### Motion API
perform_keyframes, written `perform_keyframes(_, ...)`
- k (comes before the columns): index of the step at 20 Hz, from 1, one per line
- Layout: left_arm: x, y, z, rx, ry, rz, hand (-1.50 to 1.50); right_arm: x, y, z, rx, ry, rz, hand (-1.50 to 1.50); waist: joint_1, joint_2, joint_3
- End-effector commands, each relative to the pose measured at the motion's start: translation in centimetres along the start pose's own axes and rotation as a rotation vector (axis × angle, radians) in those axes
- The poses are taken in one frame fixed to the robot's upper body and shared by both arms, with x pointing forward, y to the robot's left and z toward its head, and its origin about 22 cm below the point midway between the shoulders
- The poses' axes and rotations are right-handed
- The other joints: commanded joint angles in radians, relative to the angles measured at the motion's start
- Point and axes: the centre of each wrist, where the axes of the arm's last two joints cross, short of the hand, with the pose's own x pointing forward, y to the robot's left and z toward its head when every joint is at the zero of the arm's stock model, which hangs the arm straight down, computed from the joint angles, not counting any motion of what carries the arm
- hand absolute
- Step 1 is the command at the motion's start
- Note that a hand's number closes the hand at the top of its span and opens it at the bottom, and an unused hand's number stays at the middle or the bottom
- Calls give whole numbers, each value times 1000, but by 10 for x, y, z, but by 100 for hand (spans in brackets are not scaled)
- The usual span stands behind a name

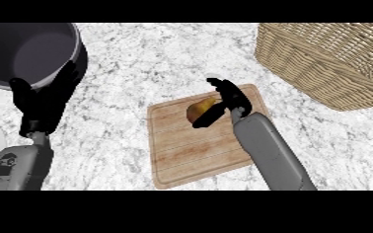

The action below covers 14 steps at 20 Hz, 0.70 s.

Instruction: Pick the pear from the cutting board and place it in the basket

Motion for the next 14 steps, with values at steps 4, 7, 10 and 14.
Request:
perform_keyframes(4,12,8,2,-6,5,-12,0,1,20,-11,71,10,132,150,3,6,2)
perform_keyframes(7,-13,14,8,2,5,-17,0,0,22,-15,61,-13,98,150,3,6,2)
perform_keyframes(10,0,-6,8,8,-17,-5,0,9,30,-14,62,-12,115,150,10,7,2)
perform_keyframes(14,-2,-10,3,-55,-19,-8,0,50,49,1,-272,-68,210,150,48,11,1)
